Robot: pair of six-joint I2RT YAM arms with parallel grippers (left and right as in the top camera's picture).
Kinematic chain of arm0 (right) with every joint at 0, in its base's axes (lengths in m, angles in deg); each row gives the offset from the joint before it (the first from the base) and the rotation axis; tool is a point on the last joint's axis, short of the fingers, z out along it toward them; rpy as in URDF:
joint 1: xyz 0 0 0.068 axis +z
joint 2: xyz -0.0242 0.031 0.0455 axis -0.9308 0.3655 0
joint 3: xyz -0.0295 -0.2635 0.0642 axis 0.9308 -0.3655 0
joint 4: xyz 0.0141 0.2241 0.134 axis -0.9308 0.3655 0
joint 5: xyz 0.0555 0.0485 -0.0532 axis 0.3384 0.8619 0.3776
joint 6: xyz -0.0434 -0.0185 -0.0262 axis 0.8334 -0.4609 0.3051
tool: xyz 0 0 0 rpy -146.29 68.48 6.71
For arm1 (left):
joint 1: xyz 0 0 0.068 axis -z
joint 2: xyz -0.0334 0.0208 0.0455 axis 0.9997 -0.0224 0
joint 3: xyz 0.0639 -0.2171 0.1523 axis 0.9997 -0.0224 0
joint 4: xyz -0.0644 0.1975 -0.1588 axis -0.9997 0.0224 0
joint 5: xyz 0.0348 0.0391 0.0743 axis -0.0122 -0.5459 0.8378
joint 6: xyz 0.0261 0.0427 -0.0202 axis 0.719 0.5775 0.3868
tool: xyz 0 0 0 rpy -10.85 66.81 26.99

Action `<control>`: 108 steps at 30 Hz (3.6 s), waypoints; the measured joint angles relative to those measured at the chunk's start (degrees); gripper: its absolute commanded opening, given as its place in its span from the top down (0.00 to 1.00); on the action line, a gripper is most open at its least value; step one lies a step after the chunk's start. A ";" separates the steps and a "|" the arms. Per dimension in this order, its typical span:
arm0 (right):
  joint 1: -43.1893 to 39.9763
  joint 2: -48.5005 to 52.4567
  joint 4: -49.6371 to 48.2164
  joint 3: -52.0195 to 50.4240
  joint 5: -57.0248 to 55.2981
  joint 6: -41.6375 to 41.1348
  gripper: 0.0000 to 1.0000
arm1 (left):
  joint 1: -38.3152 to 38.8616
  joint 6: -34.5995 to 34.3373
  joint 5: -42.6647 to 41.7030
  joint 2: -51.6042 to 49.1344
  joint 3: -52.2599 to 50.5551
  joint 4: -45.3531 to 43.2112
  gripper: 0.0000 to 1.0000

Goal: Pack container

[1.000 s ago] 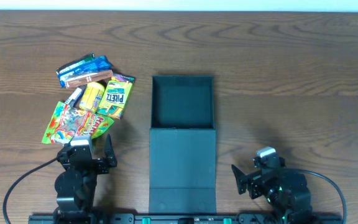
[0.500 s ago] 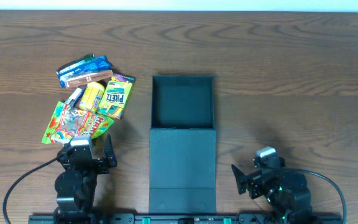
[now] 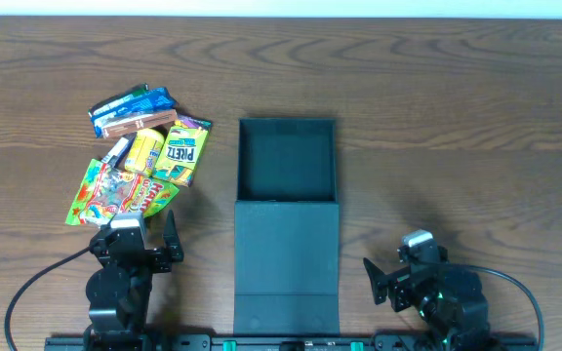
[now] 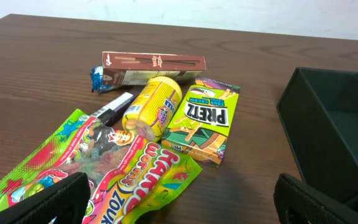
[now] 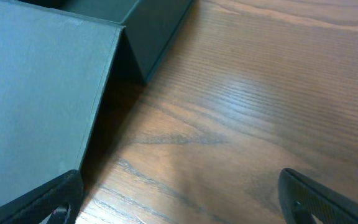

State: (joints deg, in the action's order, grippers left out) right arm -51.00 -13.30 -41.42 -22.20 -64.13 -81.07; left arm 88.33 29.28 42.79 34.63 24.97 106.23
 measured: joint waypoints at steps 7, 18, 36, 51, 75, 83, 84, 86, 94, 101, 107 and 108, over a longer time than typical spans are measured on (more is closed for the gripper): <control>0.00 0.00 -0.02 0.00 0.00 0.00 0.01 | 0.00 0.00 0.00 0.00 0.00 0.00 0.05; 0.00 0.00 0.00 0.00 0.00 0.00 0.01 | 0.00 0.02 0.00 0.00 0.00 0.00 0.05; 0.04 -0.11 -15.41 -0.44 10.73 -22.29 0.01 | 0.00 0.00 0.00 0.00 0.00 0.00 0.05; -2.67 37.40 -47.67 5.18 12.04 -24.11 0.01 | 0.00 0.02 0.02 -0.02 -0.02 -0.09 0.05; 2.27 105.35 -21.29 61.37 4.63 -1.44 0.22 | 0.00 0.02 0.00 0.04 -0.02 -0.11 0.05; 2.25 105.35 -17.90 61.37 1.01 -1.38 0.69 | 0.00 0.00 0.00 0.04 -0.02 -0.13 0.05; 2.16 105.35 -17.88 61.37 0.57 -1.55 0.76 | 0.00 0.00 0.00 0.04 -0.02 -0.11 0.05; 1.92 105.35 -17.53 61.37 -0.07 -2.19 0.88 | 0.00 0.00 0.00 0.04 -0.02 -0.11 0.05; -3.91 105.35 -14.99 61.99 -0.26 -5.38 0.99 | 0.00 0.00 0.00 0.04 -0.02 -0.11 0.05; -12.41 105.35 -15.30 62.07 -0.66 -13.88 0.99 | 0.00 0.00 0.00 0.04 -0.02 -0.11 0.04; -13.27 105.35 -17.27 62.07 -2.29 -31.23 0.99 | 0.00 0.00 0.00 0.04 -0.02 -0.11 0.05; -13.27 105.35 -17.29 62.07 -2.60 -34.69 0.99 | 0.00 0.00 0.00 0.04 -0.02 -0.11 0.05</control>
State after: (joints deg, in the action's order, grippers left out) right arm -64.27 92.05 -58.71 39.87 -66.73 -115.75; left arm 88.33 29.28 42.79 34.68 24.95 106.13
